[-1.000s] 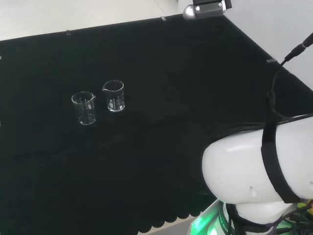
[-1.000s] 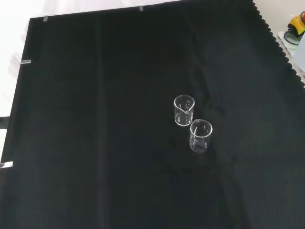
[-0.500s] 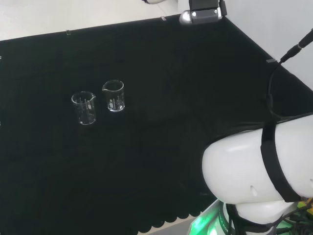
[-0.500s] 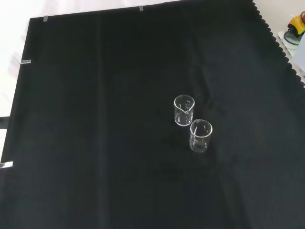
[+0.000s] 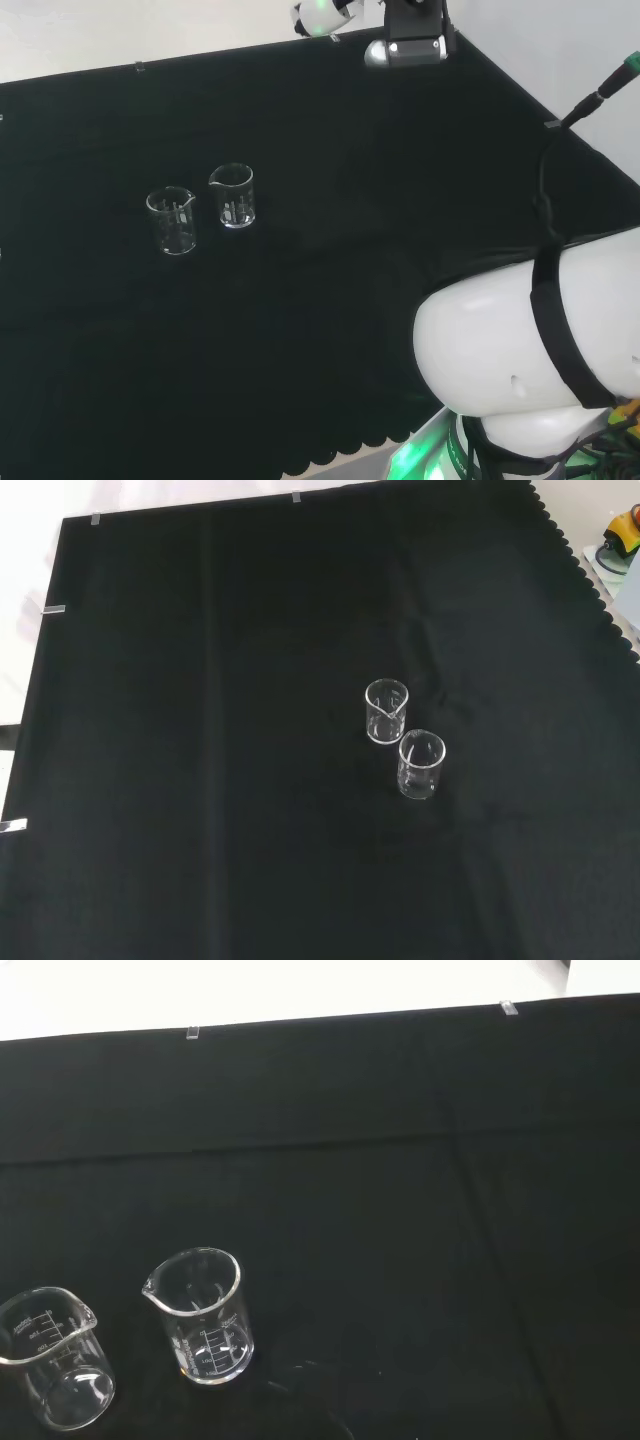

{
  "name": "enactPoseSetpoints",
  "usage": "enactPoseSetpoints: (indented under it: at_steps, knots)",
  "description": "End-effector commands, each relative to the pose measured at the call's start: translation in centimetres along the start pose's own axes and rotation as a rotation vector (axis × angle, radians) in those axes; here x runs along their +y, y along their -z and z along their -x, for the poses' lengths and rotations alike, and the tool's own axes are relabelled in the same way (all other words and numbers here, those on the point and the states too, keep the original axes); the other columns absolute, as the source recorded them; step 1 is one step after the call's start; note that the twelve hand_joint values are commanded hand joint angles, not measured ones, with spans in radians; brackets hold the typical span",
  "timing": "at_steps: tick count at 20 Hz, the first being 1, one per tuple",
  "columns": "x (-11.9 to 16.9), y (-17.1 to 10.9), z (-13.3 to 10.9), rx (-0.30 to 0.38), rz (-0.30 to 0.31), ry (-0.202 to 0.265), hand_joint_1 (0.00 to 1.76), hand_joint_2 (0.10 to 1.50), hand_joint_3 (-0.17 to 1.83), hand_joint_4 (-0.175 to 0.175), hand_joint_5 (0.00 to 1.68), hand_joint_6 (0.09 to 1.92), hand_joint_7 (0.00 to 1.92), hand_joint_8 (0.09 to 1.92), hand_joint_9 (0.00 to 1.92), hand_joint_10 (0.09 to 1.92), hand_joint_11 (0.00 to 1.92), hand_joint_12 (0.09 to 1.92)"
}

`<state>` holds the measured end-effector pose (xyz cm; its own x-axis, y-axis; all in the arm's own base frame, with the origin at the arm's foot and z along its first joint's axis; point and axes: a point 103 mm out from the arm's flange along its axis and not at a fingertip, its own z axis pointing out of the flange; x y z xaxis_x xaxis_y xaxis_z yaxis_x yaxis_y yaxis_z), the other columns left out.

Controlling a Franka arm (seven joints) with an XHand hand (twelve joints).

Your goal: Pick up the beaker on the right.

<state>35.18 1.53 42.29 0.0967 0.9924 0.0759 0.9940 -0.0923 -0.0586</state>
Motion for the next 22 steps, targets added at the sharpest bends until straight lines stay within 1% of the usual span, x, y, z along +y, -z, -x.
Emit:
enactPoseSetpoints:
  at_steps: [1,6,10,11,13,20,22]
  knots:
    - [1.9,-2.3,0.6,0.023,-0.015,0.015,0.49,0.66,0.95,-0.056,0.15,0.09,0.06,0.59,0.13,0.68,0.0,1.02]
    - [4.7,-4.4,1.1,0.076,-0.029,0.046,0.54,0.62,0.97,-0.06,0.16,0.09,0.06,0.6,0.15,0.68,0.0,1.03]
    - [6.6,-6.1,1.6,0.097,-0.033,0.069,0.55,0.6,0.98,-0.061,0.17,0.09,0.07,0.6,0.15,0.68,0.0,1.04]
    - [7.1,-6.6,1.7,0.114,-0.039,0.068,0.56,0.59,0.99,-0.061,0.17,0.09,0.07,0.6,0.16,0.68,0.0,1.04]
    - [8.1,-7.4,1.8,0.139,-0.046,0.08,0.58,0.57,1.0,-0.062,0.18,0.09,0.08,0.61,0.16,0.68,0.0,1.06]
    - [10.8,-10.0,1.7,0.224,-0.055,0.15,0.64,0.5,1.02,-0.062,0.2,0.09,0.1,0.61,0.18,0.68,0.0,1.06]
    - [11.4,-10.9,1.4,0.258,-0.046,0.176,0.67,0.46,1.04,-0.062,0.21,0.09,0.11,0.61,0.19,0.67,0.0,1.06]
